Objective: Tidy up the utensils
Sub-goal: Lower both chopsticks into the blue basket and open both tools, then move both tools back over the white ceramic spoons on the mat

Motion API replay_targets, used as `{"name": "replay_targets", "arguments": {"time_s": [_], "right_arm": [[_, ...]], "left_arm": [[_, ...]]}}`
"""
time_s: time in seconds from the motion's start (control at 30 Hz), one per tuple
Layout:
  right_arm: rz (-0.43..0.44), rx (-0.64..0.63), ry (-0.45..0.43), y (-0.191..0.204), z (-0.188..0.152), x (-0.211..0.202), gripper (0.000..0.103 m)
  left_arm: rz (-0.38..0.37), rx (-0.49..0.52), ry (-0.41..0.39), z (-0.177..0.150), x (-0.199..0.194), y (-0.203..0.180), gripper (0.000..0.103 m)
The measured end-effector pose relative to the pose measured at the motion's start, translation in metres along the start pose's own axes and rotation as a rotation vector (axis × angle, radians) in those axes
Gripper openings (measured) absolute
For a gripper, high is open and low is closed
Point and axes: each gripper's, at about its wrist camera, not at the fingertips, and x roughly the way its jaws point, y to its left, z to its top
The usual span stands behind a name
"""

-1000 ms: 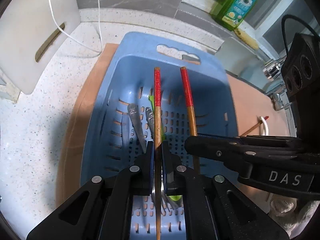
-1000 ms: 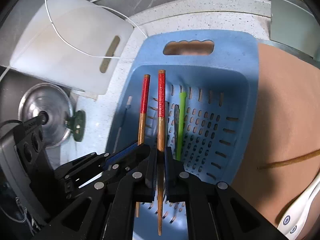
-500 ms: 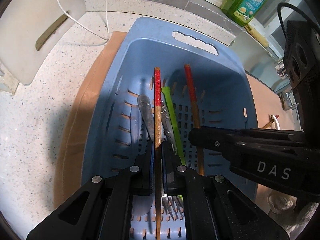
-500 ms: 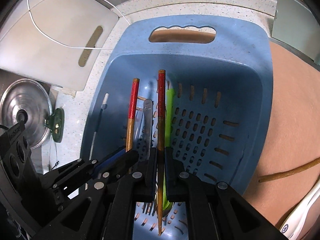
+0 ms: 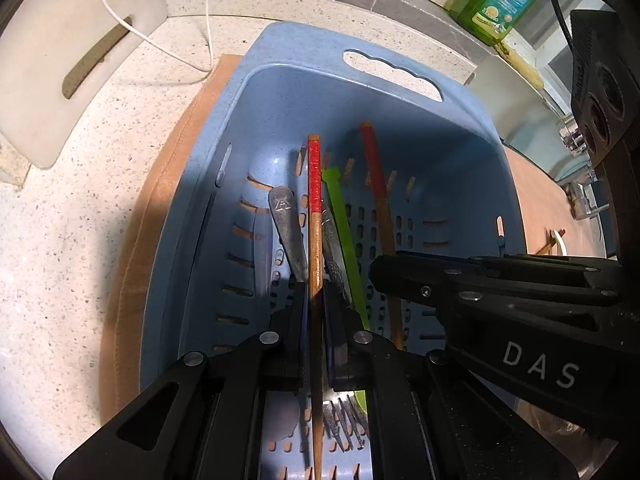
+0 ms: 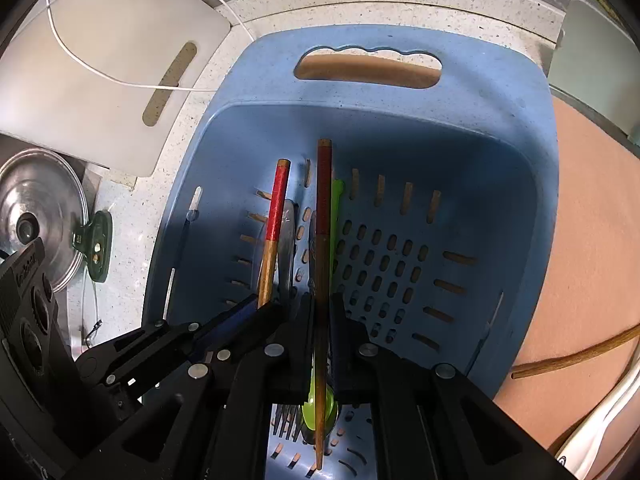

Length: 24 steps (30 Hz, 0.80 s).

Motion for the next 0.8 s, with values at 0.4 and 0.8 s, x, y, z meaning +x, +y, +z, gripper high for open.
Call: {"name": "replay_targets", "arguments": {"time_s": [0.4,0.8], "right_arm": [[0.031,0.008,-0.005,-0.007,-0.001,-0.011,0.010],[0.112,-0.015,-0.114,-0.035,-0.018,-0.076,0.020]], "left_arm": [[0.021,-0.009,-0.005,0.000,-0.002,-0.001,0.008],[0.036,0.043,-0.092,-0.008,-0.050,-0.009,0.014]]}}
